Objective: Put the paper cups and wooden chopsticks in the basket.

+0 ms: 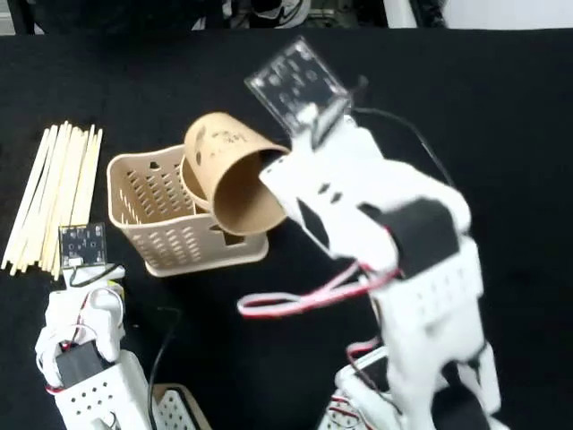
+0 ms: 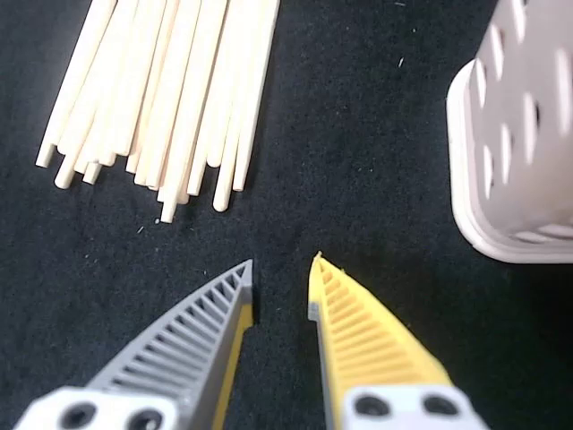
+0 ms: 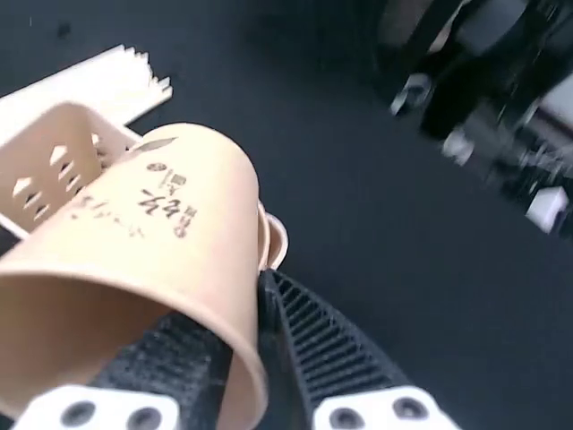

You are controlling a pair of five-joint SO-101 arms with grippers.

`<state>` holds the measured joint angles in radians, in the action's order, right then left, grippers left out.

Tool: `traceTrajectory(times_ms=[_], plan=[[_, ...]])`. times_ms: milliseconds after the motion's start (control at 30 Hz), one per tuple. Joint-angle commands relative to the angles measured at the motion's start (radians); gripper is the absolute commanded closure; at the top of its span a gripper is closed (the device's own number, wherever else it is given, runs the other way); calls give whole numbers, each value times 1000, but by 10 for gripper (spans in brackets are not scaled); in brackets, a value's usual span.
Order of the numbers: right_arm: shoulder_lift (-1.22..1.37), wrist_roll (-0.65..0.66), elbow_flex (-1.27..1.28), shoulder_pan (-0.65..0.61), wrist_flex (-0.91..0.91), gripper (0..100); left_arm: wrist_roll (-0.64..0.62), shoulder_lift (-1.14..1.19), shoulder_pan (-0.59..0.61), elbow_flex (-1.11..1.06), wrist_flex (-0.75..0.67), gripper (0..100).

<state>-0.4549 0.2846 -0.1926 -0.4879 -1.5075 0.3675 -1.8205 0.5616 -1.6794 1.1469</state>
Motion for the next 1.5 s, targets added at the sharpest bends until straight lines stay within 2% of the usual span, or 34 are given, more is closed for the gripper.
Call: traceTrajectory(times_ms=[0,133,333,433,633,700,767,867,1067,1233,1467], plan=[[107,-14,-160,-12,-92,983,6,-3,-7,-19,-8,887],[228,-14,-292,-12,-172,952,6,-3,-7,-19,-8,887],[343,-11,-456,-12,-224,719,6,-3,-5,-19,-8,887],[372,-8,-519,-14,-224,655,6,-3,-5,-19,-8,887],[386,-5,-558,-17,-216,701,6,-3,-5,-19,-8,887],[381,-3,-553,-17,-222,791,6,-3,-5,-19,-8,887],[381,-2,-552,-17,-236,975,6,-3,-5,-19,-8,887],[380,18,-527,-18,-244,970,6,-3,-5,-19,-8,887],[343,26,-349,-18,-138,986,6,-3,-4,-19,-8,887],[97,51,-44,-54,54,986,6,-3,-4,-19,-8,887],[-325,81,684,-100,575,986,6,-3,-2,-19,-8,887]])
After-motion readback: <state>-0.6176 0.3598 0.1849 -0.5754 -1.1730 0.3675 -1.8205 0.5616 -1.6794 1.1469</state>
